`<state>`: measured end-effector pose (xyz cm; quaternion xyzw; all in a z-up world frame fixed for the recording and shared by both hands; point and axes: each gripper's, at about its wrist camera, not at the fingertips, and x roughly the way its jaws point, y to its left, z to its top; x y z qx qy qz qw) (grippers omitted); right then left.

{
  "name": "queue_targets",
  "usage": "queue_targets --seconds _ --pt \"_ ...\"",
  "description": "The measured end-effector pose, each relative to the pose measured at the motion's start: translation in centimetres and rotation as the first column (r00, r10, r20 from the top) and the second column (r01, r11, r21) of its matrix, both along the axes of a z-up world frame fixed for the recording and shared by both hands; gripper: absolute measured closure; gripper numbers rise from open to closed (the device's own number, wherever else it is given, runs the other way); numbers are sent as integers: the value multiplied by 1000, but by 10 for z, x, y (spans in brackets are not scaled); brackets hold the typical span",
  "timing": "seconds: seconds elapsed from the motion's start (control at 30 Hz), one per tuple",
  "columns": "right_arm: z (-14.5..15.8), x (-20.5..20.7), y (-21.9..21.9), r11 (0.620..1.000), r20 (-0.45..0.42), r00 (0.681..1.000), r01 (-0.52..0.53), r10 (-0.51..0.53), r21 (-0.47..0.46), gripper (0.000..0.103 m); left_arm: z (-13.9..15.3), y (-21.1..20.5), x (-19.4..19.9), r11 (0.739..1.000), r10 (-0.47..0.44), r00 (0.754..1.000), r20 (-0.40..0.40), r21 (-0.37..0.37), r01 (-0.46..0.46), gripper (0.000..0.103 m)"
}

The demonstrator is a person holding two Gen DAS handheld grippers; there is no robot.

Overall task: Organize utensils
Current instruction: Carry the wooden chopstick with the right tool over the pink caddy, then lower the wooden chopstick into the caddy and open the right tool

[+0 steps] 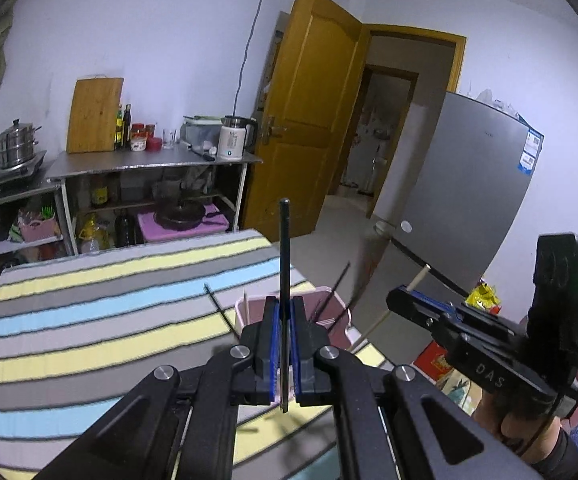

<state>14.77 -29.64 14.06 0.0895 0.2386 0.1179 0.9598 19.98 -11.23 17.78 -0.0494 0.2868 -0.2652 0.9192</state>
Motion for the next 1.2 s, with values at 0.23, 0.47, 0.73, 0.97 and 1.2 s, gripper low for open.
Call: queue_targets --seconds 0.23,0.47,0.73,0.97,1.2 --pt "9 16 -11 999 31 999 43 -43 7 97 12 -14 30 1000 14 999 36 1 -14 98" --pt "-2 33 -14 998 24 997 68 -68 1 97 -9 -31 57 999 19 1000 21 31 -19 98" --pt "-23 45 -10 998 1 998 56 -56 -12 97 -40 -37 72 997 23 1000 -10 68 -22 98" --pt "-42 53 -2 999 -33 999 36 -37 -37 97 -61 -39 78 996 11 999 -39 91 -7 98" --pt "-57 53 1 999 -71 997 33 -36 -43 97 -73 -35 78 995 7 999 -53 95 -2 98"
